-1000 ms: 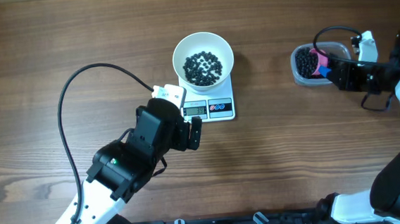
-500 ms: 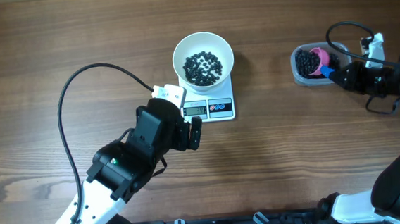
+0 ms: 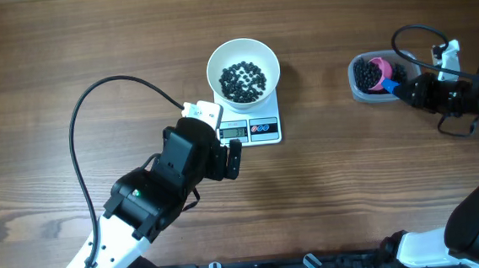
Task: Scoop item into bowl and weigh 150g on scale
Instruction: 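Return the scoop to the tub and scoop more black beans, then carry the filled scoop to the bowl and pour the beans in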
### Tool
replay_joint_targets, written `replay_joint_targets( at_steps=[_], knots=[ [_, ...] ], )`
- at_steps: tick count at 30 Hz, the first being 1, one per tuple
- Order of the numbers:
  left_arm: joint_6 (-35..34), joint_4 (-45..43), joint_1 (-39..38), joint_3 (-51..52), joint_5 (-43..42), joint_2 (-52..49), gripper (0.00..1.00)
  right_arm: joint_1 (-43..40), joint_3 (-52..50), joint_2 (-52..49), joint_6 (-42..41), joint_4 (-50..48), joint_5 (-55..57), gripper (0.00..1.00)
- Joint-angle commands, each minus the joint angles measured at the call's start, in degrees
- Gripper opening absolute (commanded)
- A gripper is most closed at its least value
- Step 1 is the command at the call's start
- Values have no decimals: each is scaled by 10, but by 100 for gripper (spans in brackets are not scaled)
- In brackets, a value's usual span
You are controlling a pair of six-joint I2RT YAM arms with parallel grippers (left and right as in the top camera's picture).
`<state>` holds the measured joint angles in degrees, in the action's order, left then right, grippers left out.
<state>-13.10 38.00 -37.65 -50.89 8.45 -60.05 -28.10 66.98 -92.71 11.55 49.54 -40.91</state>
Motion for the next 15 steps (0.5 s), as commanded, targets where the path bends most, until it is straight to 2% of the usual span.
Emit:
replay_joint_targets(
  at_steps=[1,9,15],
  knots=[
    [9,0,3,-1,-5,0,100,-1,0,-8,-17,-10,-34,4],
    [9,0,3,-1,-5,0,100,-35,0,-8,-58,-29,-43,4],
    [9,0,3,-1,-5,0,100,-84,0,-8,-92,-13,-101,4]
  ],
)
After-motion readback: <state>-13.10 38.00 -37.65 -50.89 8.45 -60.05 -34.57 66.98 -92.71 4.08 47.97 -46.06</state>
